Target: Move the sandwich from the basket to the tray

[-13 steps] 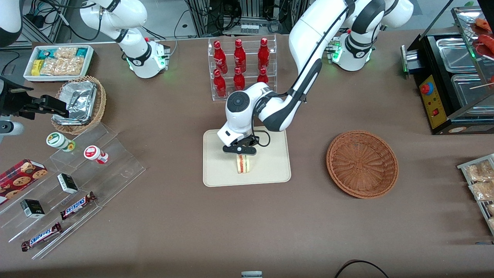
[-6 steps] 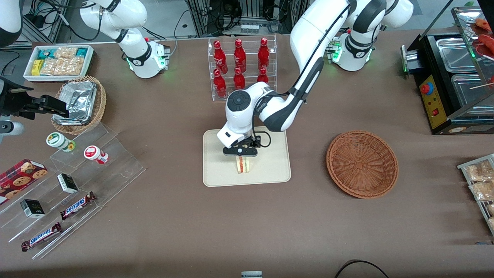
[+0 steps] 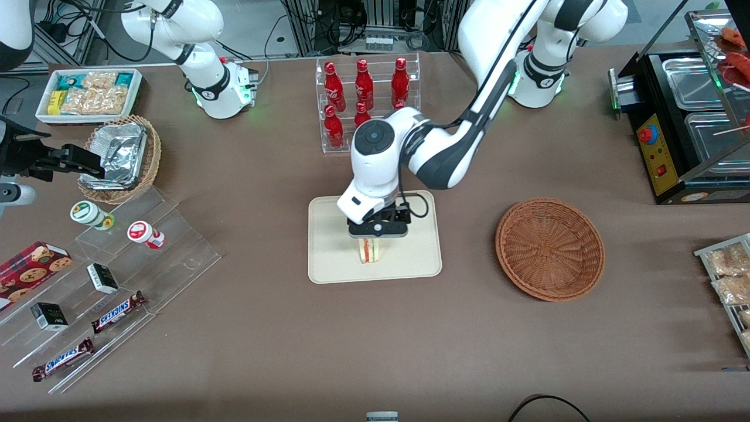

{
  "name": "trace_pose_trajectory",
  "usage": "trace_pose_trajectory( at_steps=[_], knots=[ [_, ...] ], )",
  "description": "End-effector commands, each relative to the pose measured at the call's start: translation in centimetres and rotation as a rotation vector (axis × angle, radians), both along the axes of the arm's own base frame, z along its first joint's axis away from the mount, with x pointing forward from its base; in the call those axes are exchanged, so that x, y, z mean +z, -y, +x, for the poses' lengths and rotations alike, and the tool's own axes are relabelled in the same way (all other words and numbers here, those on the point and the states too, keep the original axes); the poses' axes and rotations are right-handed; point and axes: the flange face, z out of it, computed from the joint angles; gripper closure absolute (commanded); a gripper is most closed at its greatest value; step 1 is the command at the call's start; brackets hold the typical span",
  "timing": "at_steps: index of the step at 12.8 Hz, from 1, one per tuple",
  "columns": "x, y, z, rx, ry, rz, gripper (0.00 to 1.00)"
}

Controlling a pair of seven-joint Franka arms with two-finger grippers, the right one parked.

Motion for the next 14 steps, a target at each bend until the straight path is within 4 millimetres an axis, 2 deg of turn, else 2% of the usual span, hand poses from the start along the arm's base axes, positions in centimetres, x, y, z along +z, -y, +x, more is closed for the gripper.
trace_pose_trajectory(
  at_steps=[1,3,5,8,10,14],
  knots=[
    [5.7,-3.8,1.0,0.092,-0.001,0.006,0.00],
    [9.2,-8.2,2.9,0.161,-0.015,0.016,0.00],
    [11.9,-12.6,4.0,0.222,-0.035,0.036,0.00],
    [14.7,-19.4,6.1,0.270,-0.062,0.056,0.00],
    [16.3,-23.5,6.8,0.257,-0.080,0.064,0.00],
    [18.9,-31.1,6.8,0.227,-0.095,0.050,0.00]
  ],
)
